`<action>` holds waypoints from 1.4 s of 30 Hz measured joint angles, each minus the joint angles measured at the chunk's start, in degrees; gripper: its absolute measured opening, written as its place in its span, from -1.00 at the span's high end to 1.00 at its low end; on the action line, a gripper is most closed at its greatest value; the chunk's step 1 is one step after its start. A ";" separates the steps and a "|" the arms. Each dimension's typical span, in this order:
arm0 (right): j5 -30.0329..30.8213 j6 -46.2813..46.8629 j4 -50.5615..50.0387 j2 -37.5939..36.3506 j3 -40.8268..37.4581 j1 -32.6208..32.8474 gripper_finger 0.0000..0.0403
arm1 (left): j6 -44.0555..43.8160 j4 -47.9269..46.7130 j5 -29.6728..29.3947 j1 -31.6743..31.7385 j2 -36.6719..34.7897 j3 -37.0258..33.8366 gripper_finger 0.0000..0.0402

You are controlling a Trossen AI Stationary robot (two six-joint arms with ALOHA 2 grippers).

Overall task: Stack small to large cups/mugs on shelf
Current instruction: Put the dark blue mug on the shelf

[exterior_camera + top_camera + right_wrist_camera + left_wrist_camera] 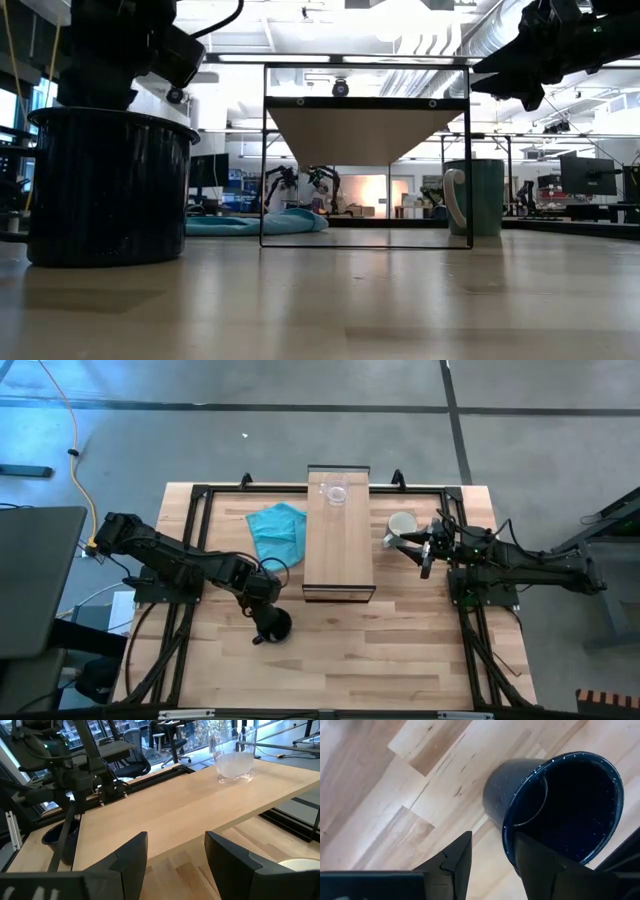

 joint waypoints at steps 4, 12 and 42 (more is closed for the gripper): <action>-0.03 0.00 -0.84 0.02 0.00 0.01 0.07 | -1.49 1.40 1.53 0.00 0.00 0.00 0.32; -0.20 -0.41 -1.37 0.00 0.00 0.00 0.07 | -5.73 2.36 4.25 -0.02 0.00 0.00 0.32; -0.74 -1.95 -1.31 0.00 0.00 -0.01 0.07 | -27.86 2.92 -2.60 -9.74 0.02 0.00 0.32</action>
